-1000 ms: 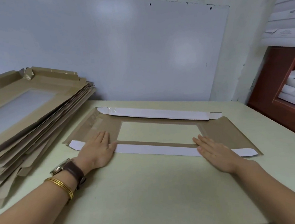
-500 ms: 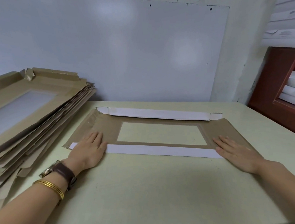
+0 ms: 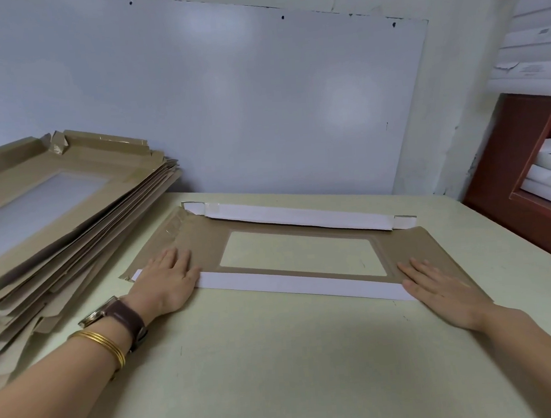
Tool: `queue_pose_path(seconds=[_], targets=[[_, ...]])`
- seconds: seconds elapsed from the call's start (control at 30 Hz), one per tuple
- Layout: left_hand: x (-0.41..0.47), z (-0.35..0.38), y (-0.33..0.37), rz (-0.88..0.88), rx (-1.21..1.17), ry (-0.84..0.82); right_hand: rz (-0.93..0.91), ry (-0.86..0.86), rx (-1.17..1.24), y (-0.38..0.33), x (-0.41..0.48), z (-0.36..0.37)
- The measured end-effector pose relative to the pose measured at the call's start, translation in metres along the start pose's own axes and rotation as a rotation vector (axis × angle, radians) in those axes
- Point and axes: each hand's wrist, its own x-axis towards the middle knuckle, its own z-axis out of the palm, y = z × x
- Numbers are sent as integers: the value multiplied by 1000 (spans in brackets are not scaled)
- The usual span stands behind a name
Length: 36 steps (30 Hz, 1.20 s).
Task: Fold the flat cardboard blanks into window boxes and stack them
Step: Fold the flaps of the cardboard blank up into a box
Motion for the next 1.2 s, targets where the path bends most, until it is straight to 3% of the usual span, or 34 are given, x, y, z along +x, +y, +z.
queue_pose_path(seconds=[0.17,0.37,0.5,0.67,0.8,0.93,1.0,1.2], targets=[[-1,1,0,16,-16,58,21,16,-25,-3,0,1],[-13,-1,16,3,3,344,67,24,-44,-11,-3,2],[-23,-8,47,152,-17,444,129,20,-34,-24,-3,2],[-41,-8,100,445,-110,334,201,20,-100,-54,-3,2],[-50,-3,137,555,-201,205,223,62,-216,-93,-18,-5],[-54,1,164,557,-280,64,135,55,-339,-134,-30,-3],[-53,3,171,538,-287,15,82,92,-284,-147,-33,-1],[-54,12,168,518,-237,27,-36,36,-350,-179,-46,0]])
